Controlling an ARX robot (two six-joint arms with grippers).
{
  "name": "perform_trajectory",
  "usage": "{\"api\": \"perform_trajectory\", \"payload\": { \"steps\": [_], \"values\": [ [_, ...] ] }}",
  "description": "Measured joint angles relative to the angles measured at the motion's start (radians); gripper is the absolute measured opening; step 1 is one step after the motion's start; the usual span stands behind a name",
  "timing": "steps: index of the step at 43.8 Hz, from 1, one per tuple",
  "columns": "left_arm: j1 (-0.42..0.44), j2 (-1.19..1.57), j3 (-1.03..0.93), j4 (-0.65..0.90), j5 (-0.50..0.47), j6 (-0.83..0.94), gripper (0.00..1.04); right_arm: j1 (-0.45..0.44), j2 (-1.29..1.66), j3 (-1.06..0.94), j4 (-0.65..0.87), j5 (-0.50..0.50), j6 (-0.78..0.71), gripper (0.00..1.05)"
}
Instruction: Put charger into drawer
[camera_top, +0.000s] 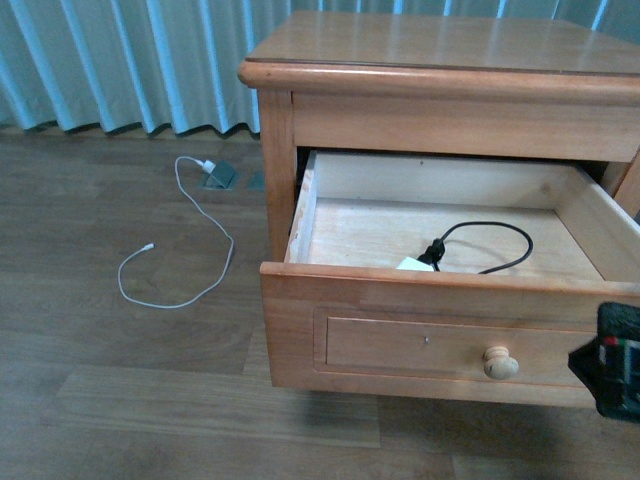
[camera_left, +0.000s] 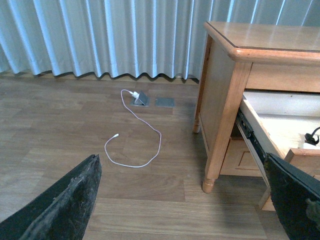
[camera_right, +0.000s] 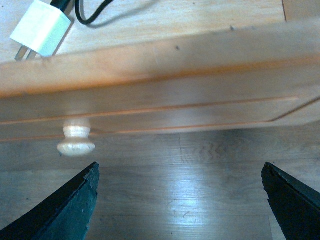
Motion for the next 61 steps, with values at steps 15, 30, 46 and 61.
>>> {"api": "perform_trajectory", "payload": {
  "steps": [15,30,46,61],
  "values": [
    [0.0,0.0,0.0,0.0,0.0,0.0,0.99,0.031,0.176,0.124,0.065,0.076,0.008,0.96],
    [0.0,0.0,0.0,0.0,0.0,0.0,0.99,0.059,0.314,0.273,0.211,0.086,0.001,0.96],
    [0.0,0.0,0.0,0.0,0.0,0.0,0.99,0.078,0.501,0.48,0.272,0.115,-0.026,0.96],
    [0.0,0.0,0.0,0.0,0.0,0.0,0.99,0.083,0.64,0.625,0.313,0.15,-0.016,0.96]
  ]
}}
